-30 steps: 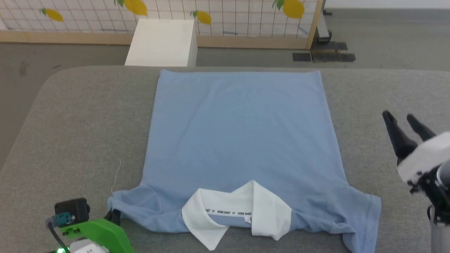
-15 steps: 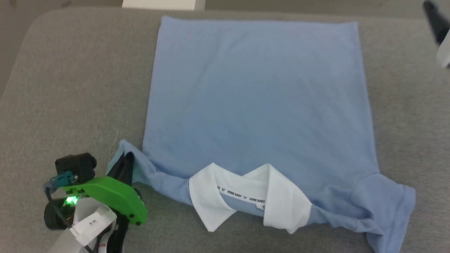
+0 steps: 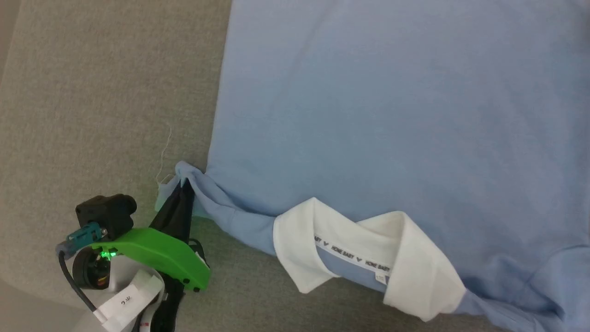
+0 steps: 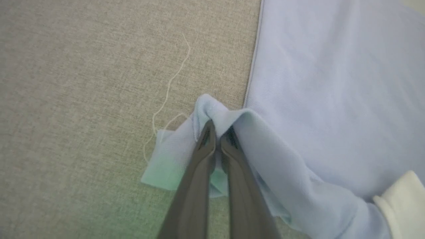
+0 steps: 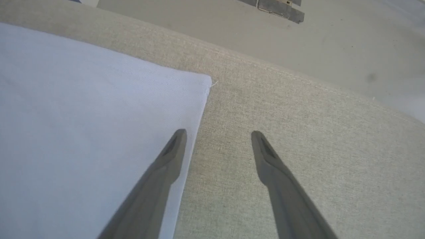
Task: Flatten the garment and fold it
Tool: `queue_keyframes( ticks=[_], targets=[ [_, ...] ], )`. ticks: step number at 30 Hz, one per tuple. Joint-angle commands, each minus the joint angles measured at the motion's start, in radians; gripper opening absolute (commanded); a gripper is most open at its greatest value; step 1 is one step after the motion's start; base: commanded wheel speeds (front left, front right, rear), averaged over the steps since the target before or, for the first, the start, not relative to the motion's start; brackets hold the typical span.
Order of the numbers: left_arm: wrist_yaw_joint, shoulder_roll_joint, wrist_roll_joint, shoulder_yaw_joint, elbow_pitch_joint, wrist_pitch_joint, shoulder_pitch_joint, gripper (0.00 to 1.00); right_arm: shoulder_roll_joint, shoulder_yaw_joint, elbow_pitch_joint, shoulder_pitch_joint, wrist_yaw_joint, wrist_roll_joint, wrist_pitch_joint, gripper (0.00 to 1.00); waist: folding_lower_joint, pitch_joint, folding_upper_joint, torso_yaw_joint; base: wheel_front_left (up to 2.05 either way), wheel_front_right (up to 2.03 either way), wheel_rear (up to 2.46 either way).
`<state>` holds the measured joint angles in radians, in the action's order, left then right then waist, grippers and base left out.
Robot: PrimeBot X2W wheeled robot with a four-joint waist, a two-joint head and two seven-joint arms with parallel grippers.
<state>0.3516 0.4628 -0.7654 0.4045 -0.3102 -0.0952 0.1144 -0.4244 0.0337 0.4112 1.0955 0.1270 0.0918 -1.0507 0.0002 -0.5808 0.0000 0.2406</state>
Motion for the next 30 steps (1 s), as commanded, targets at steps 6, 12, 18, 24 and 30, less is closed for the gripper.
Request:
queue_keyframes(
  ticks=[6,12,18,24,30],
  targets=[
    [-0.011,-0.011,0.009,0.006,0.001,0.01,0.026,0.0,-0.018,-0.055,-0.018,0.016,0.004,-0.005,-0.045,1.0,-0.0002,-0.115,0.0,0.082,0.0,0.0,0.0],
    [-0.017,-0.016,0.007,0.011,0.014,0.012,0.034,0.0,-0.031,-0.089,-0.021,-0.003,0.004,0.027,-0.118,1.0,-0.0002,-0.124,0.0,0.076,0.0,0.0,0.0],
    [-0.02,-0.014,0.007,0.014,0.024,0.01,0.04,0.0,-0.038,-0.069,-0.045,-0.008,0.004,0.036,-0.184,0.0,-0.0002,-0.115,0.0,0.068,0.0,0.0,0.0],
    [-0.024,-0.007,0.007,0.017,0.038,0.003,0.047,0.0,-0.026,-0.035,-0.073,0.0,0.004,0.019,-0.122,0.0,-0.0002,-0.071,0.0,0.047,0.0,0.0,0.0],
    [-0.028,0.002,0.005,0.023,0.063,-0.012,0.052,0.0,0.017,-0.025,-0.067,0.014,0.004,0.051,0.004,0.0,-0.0002,0.029,0.0,-0.004,0.0,0.0,0.0]
  ],
)
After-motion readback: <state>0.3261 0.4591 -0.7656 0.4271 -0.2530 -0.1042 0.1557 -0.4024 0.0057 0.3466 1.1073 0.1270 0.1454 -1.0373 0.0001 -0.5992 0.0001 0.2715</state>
